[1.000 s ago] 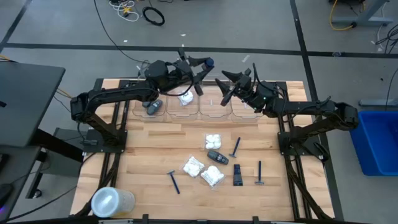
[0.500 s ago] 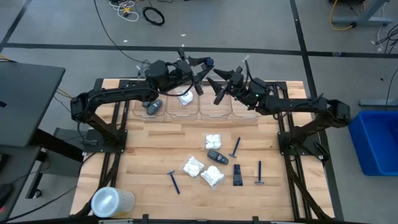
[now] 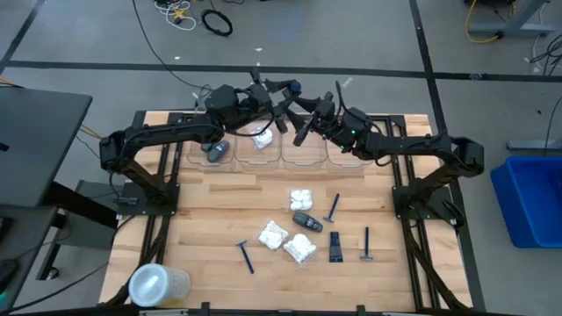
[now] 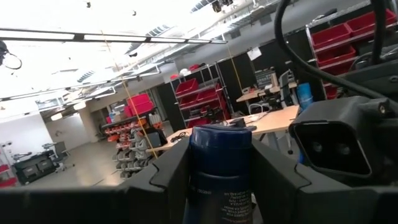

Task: Pick & Place Travel size toiletries
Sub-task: Put the left blue shave cream into the middle right transparent bin

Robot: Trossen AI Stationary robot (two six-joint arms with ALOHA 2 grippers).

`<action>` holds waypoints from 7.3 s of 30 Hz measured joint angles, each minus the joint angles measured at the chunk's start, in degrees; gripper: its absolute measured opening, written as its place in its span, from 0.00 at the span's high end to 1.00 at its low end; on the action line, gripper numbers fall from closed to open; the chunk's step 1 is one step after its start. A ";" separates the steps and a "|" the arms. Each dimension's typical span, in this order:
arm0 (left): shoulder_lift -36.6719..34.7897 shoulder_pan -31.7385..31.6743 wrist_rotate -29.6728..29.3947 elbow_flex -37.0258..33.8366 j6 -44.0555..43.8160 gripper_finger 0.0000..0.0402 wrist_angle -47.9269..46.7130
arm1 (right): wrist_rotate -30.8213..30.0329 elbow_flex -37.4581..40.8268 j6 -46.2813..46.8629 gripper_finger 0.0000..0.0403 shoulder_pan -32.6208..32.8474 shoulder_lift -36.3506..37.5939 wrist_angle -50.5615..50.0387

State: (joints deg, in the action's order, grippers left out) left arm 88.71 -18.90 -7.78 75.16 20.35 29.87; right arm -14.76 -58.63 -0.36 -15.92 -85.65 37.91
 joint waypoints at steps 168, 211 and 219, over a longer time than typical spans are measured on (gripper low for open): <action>-6.69 3.40 16.01 0.00 -19.99 0.98 -17.09 | 2.95 0.09 -1.36 0.95 -3.30 0.09 -29.09; -9.96 13.92 11.76 0.00 -24.60 0.99 -18.78 | 5.00 0.09 4.48 0.95 -6.30 0.09 -33.66; -11.88 13.08 11.62 0.00 -24.39 0.99 -19.99 | 5.18 0.09 5.01 0.95 -7.74 0.09 -34.64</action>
State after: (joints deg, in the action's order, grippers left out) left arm 76.83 -5.82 3.84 75.16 -4.04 9.88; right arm -9.58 -58.54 4.65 -23.66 -85.56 3.27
